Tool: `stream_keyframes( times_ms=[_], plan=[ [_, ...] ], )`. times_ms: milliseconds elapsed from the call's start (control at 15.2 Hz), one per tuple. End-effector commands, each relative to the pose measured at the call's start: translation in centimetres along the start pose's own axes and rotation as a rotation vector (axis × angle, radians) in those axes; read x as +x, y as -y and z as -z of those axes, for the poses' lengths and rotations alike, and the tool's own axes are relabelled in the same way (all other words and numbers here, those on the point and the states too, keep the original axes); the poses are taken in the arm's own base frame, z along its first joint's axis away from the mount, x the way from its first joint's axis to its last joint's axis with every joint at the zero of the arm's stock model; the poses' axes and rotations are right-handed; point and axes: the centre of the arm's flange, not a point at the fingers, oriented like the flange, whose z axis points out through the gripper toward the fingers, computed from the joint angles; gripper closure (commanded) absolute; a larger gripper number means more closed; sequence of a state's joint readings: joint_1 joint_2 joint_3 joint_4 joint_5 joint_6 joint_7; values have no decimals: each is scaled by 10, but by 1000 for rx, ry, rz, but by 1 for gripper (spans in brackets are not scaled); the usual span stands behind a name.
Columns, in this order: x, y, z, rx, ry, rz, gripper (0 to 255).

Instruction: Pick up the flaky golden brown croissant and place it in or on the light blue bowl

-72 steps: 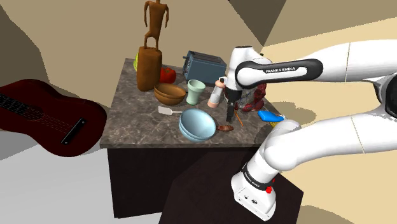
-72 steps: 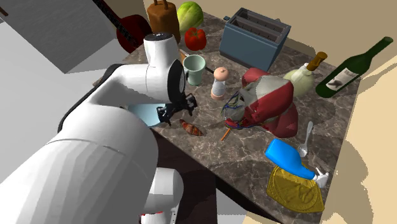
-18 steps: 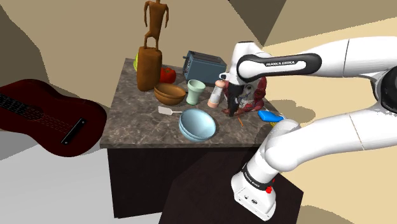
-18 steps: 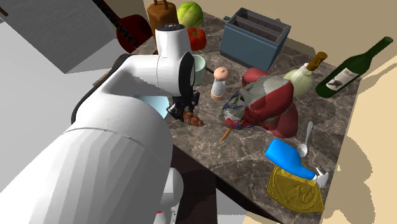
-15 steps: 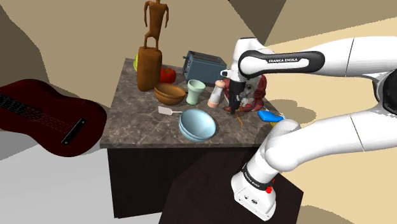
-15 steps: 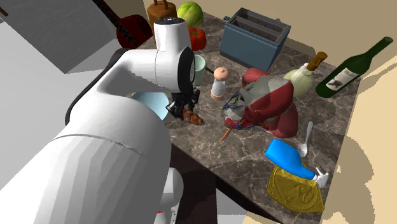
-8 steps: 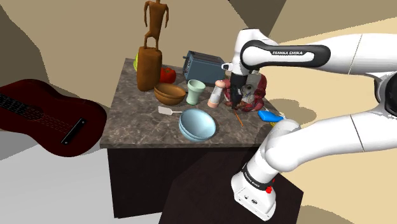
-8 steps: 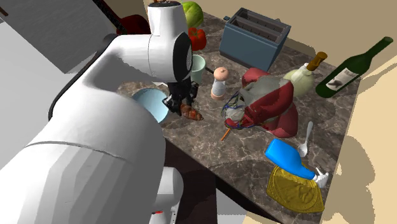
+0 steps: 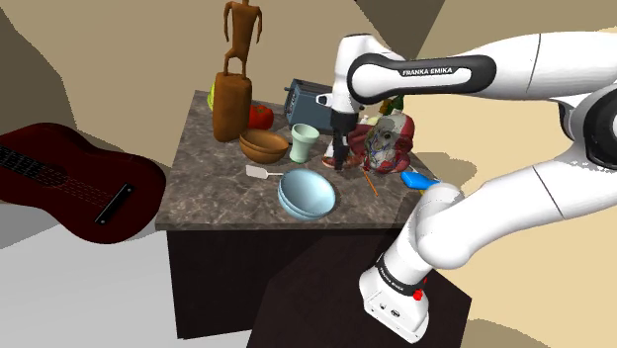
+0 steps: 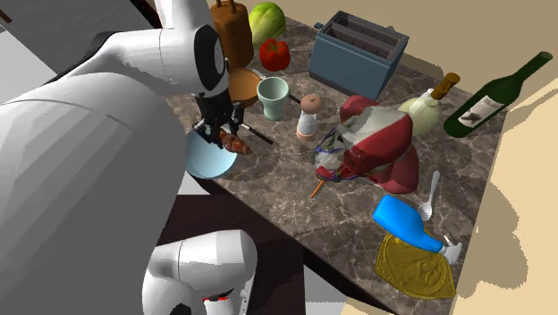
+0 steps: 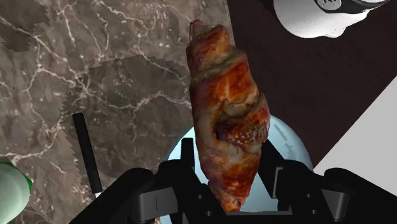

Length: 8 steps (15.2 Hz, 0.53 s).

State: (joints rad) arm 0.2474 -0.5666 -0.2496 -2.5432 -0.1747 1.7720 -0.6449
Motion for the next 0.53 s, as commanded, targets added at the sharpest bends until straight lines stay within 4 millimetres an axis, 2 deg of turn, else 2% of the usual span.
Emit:
stream_keyframes(
  times_ms=[0, 264, 330, 462],
  plan=[
    [25, 9, 4, 1, 0, -1, 255],
    [74, 28, 11, 1, 0, -1, 255],
    [91, 35, 14, 1, 0, -1, 255],
    [93, 34, 3, 1, 0, -1, 255]
  ],
)
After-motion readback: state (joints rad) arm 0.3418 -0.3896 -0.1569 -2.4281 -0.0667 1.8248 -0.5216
